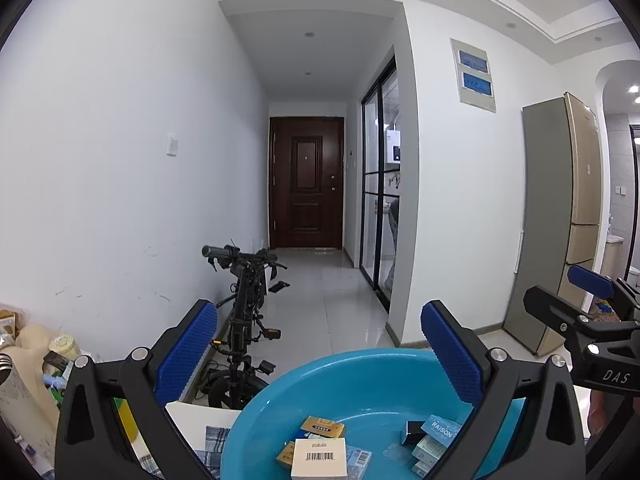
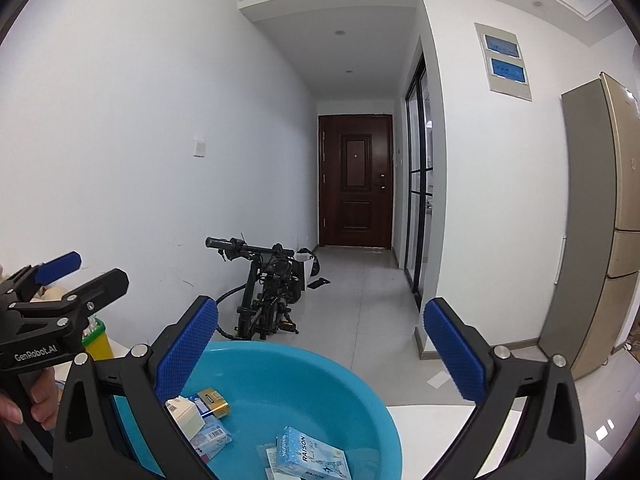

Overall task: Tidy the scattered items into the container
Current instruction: 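Open both tools and lift them away from the basin, then move both tools back from the basin toward the cluttered table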

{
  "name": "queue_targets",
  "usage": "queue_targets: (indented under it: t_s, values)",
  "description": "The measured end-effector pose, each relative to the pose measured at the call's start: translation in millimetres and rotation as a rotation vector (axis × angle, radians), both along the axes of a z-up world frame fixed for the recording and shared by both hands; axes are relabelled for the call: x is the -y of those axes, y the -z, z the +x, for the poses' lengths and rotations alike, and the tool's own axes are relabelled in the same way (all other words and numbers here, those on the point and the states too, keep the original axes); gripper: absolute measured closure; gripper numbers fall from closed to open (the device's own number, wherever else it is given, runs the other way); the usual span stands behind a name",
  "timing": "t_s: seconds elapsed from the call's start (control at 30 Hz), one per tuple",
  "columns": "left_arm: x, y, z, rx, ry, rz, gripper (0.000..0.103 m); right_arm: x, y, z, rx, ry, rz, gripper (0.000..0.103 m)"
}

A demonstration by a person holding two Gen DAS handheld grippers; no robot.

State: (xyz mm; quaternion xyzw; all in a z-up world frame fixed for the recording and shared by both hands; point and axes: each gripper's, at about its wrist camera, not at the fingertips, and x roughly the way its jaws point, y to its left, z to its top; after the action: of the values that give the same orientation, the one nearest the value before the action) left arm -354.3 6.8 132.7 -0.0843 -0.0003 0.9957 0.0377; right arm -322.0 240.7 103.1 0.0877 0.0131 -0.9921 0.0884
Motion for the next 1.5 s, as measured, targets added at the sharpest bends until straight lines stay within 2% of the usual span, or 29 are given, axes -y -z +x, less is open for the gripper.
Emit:
queue_targets:
  t_s: [0.27, 0.5, 0.63, 0.77, 0.83, 0.97, 1.2, 1.5]
  values:
    - [-9, -3, 8, -0.010, 0.009, -0.038, 0.000, 6, -2, 7, -0.021, 0.013, 0.030, 0.001]
    - [-5, -10, 15, -0.014, 0.011, -0.008, 0.000, 2, -4, 7, -0.002, 0.001, 0.003, 0.001]
    - [2, -10, 21, -0.035, -0.012, 0.035, 0.000, 0, -7, 10, -0.016, 0.011, 0.004, 0.001]
    - [3, -12, 20, 0.021, 0.006, 0.027, 0.000, -3, -10, 13, -0.008, 0.008, -0.014, 0.001]
    - [5, -16, 26, 0.023, -0.003, 0.039, 0.000, -5, -15, 18, 0.005, 0.002, -0.025, 0.001]
    - [7, -25, 44, 0.023, 0.004, 0.074, 0.000, -7, -30, 35, 0.004, 0.019, -0.005, 0.001]
    - [-2, -47, 91, 0.016, -0.003, 0.022, 0.000, -13, -51, 80, -0.001, 0.014, -0.009, 0.001]
    - [-10, -71, 156, 0.013, 0.025, 0.005, 0.000, -4, -68, 140, -0.001, 0.000, 0.034, 0.001]
